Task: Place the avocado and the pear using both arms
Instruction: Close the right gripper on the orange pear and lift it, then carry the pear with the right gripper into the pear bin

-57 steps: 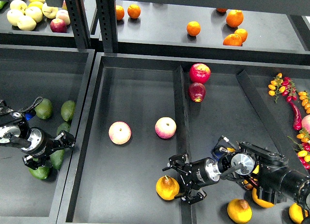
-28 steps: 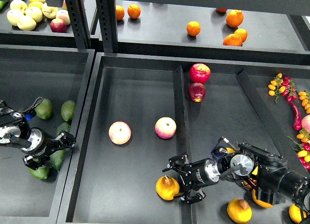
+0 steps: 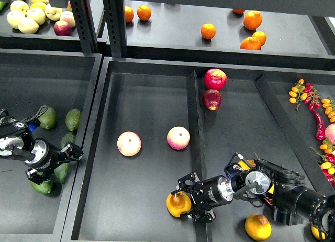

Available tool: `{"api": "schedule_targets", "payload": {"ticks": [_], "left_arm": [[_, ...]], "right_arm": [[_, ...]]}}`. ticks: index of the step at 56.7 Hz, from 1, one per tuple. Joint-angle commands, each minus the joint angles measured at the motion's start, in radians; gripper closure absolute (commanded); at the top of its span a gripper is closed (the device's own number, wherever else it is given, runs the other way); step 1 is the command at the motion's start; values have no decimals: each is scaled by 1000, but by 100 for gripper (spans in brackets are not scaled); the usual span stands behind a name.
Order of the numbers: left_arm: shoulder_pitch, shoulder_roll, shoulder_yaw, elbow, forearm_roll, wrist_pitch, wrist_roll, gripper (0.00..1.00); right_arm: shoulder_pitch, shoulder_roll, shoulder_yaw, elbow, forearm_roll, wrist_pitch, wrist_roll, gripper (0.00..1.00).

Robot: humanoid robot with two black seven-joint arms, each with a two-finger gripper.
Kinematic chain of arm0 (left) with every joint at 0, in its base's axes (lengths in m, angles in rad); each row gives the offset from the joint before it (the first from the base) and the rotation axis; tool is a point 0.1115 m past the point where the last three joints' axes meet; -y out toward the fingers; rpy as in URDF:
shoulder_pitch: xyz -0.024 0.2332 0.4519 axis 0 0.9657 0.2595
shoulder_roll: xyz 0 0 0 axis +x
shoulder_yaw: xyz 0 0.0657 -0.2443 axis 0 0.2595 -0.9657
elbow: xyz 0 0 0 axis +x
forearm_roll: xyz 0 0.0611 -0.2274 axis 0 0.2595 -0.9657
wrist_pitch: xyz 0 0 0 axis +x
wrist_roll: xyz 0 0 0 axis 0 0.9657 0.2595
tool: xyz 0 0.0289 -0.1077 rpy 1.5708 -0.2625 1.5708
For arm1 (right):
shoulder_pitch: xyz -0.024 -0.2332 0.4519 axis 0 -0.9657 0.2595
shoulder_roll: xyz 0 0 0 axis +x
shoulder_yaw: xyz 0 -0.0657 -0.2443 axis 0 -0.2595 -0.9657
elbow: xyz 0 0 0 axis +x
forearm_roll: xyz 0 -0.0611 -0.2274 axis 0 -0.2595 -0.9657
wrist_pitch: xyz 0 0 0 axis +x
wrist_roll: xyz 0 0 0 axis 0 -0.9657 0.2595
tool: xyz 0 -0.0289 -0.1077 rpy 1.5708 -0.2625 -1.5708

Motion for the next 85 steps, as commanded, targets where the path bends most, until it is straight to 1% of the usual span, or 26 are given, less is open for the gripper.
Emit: {"api": "schedule_targets", "payload": {"ticks": [1,2,5,13,26,31,56,62,66,68,71,78,85], "left_arm": [[5,0,0,1,0,0,0,2],[5,0,0,1,0,0,0,2],[5,0,0,-1,0,0,0,2],[5,0,0,-1,0,0,0,2],[7,0,0,-2,0,0,0,2],[4,0,0,-2,2,0,0,2],[-1,1,0,-2,2,0,0,2],[-3,1,0,-2,2,0,0,2],[-4,1,-2,-1,2,0,0,2],[-3,1,-2,-1,2,0,0,2],[-1,1,-3,-1,2,0,0,2],[-3,0,-5,-1,2,0,0,2],[-6,-3,-9,-1,2,0,0,2]], "right_arm": [[-12,-1,23,-7,14,-1,0,93],[-13,-1,26,-8,14,-1,0,95],[-16,-1,29,-15,14,-1,0,97],[-18,-1,57,-30,12,-1,0,99],[8,-27,91,-5,60,-1,0,99],[30,-67,91,24,78,-1,0,99],[117,-167,89,154,163,-1,0,99],[137,-214,85,186,175,-1,0,99],[149,-267,77,208,193,-1,0,99],[153,-317,72,226,207,-1,0,99],[151,-359,71,242,210,-1,0,99],[139,-408,68,254,210,-1,0,99],[136,-422,31,252,212,-1,0,98]]}}
